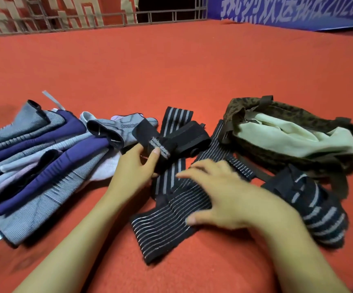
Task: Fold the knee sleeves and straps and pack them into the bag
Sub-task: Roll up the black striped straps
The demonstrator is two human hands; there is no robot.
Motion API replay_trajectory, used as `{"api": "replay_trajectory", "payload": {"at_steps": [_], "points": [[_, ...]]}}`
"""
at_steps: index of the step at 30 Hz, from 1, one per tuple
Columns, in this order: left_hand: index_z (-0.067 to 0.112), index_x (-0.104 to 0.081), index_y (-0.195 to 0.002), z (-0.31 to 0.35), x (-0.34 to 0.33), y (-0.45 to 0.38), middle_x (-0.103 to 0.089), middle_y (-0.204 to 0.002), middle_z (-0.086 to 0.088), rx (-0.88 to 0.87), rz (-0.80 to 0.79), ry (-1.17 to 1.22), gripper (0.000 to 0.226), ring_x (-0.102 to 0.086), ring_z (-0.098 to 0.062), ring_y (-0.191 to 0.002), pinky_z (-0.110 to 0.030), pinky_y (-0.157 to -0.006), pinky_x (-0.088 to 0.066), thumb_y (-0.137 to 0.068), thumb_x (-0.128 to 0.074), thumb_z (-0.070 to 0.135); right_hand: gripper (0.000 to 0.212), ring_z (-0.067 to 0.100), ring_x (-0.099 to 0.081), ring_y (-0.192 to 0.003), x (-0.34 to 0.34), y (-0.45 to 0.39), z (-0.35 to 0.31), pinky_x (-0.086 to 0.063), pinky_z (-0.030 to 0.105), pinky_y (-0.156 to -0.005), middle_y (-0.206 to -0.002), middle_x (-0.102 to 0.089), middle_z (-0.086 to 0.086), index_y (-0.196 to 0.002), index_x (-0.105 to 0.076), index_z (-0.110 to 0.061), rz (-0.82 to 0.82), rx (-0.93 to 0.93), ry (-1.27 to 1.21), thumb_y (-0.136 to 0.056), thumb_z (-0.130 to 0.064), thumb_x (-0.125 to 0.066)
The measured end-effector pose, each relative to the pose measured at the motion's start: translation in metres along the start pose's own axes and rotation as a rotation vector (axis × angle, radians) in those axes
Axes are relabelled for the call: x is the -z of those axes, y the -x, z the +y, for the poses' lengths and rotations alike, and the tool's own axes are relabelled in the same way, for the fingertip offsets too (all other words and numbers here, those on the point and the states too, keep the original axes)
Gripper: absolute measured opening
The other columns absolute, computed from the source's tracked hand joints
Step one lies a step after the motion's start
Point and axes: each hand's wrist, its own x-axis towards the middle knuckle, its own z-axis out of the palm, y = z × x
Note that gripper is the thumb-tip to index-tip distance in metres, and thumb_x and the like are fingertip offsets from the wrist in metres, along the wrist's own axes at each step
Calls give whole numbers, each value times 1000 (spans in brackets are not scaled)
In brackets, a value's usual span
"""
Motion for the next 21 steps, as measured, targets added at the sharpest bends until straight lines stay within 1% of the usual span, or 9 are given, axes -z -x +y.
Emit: {"api": "replay_trajectory", "payload": {"at_steps": [2,4,7,10,12,15,17,20,21], "points": [[22,-64,-89,-3,5,-1,-73,-77,-1,42,0,-116,29,-74,-16,-62,-35,-56,-58,-104,-56,45,89,19,-16,-142,-18,-12,-5,-20,49,-120,-156,-18,-14,-148,-30,-50,-68,6,50,-75,-67,-78],[15,-66,-73,1,12,-4,-71,-62,0,64,-20,-280,52,-71,-17,-56,-39,-62,-60,-104,-49,53,76,15,-24,-131,-21,-15,-2,-24,46,-113,-143,-29,-16,-137,-38,-46,-24,9,54,-75,-67,-78],[10,-70,-62,13,25,-4,-72,-57,0,121,-243,-383,69,-69,-15,-52,-30,-60,-56,-109,-39,50,43,11,-31,-111,-19,-17,2,-28,42,-102,-115,-41,-19,-107,-44,-41,48,90,63,-84,-63,-72],[8,-67,-70,21,29,-3,-71,-61,0,79,-547,-299,61,-66,-15,-53,-24,-52,-50,-108,-45,49,26,8,-37,-104,-17,-19,-3,-31,44,-103,-95,-52,-15,-83,-43,-39,193,249,22,-94,-50,-64],[13,-67,-74,26,28,-1,-67,-65,4,-4,-622,-244,56,-62,-9,-59,-25,-58,-52,-103,-49,58,23,5,-48,-97,-12,-17,-6,-38,42,-102,-86,-56,-13,-82,-45,-40,282,332,-73,-96,-38,-62],[25,-69,-78,23,28,-3,-66,-75,5,-70,-712,-289,63,-57,-10,-71,-33,-75,-50,-85,-40,81,19,10,-60,-78,-5,-13,-10,-49,35,-77,-85,-64,-12,-100,-55,-38,312,427,-225,-100,-20,-61],[26,-63,-67,12,32,-3,-55,-69,2,24,-772,-238,65,-48,-13,-66,-33,-69,-42,-74,-41,86,20,11,-51,-66,-4,-12,-13,-42,32,-64,-76,-55,-6,-91,-49,-29,366,444,-305,-103,-17,-60],[19,-65,-51,-3,30,-1,-56,-65,-3,141,-840,-181,59,-51,-5,-55,-28,-68,-43,-54,-71,78,30,4,-35,-63,6,-7,-17,-31,21,-59,-69,-39,-8,-82,-38,-22,697,425,-530,-105,-22,-57],[20,-68,-48,1,28,2,-57,-64,-4,170,-854,-118,32,-53,-1,-52,-23,-66,-46,-62,-67,49,30,4,-34,-63,13,-5,-18,-31,21,-59,-69,-36,-8,-82,-37,-21,789,413,-613,-105,-24,-56]]}}
